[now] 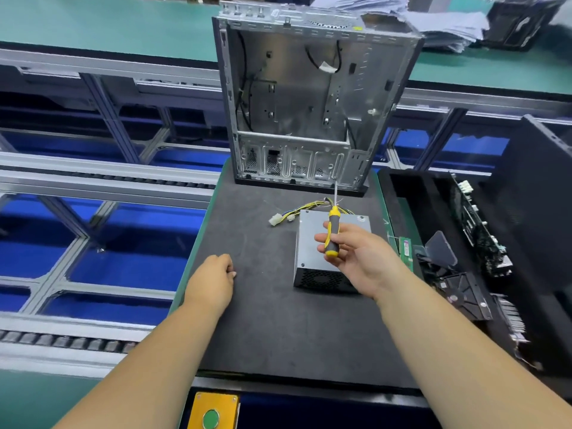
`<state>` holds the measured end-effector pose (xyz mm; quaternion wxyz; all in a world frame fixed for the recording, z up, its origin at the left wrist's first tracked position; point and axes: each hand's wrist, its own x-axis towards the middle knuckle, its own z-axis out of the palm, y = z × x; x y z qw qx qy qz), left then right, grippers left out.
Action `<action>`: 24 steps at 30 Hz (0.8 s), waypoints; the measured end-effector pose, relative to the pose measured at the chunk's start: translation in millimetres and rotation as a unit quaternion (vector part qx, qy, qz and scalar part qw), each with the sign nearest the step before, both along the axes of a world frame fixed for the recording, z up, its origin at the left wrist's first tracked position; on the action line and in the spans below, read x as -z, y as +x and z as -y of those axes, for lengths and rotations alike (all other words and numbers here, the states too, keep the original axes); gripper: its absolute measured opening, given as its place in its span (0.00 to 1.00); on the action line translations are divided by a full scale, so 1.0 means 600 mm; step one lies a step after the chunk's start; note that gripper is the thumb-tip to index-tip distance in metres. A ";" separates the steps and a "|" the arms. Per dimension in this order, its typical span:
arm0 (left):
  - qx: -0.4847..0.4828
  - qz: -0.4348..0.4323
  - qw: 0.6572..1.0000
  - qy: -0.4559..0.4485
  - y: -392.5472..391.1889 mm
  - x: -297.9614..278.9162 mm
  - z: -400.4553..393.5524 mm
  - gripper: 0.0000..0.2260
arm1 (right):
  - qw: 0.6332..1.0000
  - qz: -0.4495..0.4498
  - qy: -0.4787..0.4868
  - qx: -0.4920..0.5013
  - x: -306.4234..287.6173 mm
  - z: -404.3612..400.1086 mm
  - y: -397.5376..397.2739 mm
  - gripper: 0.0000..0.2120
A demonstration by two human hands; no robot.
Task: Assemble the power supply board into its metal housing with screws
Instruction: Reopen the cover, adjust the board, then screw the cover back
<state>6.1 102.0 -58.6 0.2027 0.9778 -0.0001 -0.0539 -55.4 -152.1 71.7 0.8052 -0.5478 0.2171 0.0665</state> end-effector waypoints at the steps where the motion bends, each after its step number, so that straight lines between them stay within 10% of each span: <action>1: -0.003 0.005 1.000 -0.010 0.000 -0.006 0.008 0.06 | 1.000 0.004 -0.021 0.000 -0.003 0.007 -0.005 0.11; 7: 0.093 0.127 0.971 -0.180 -0.028 -0.106 0.153 0.06 | 0.987 0.006 -0.156 0.024 -0.012 0.102 -0.053 0.16; 13: 0.268 0.053 0.938 -0.213 -0.104 -0.154 0.393 0.08 | 0.976 -0.007 -0.208 0.066 0.020 0.245 -0.134 0.02; 24: 0.205 -0.044 0.947 -0.245 -0.171 -0.100 0.588 0.10 | 0.960 -0.058 -0.265 0.077 0.042 0.411 -0.248 0.05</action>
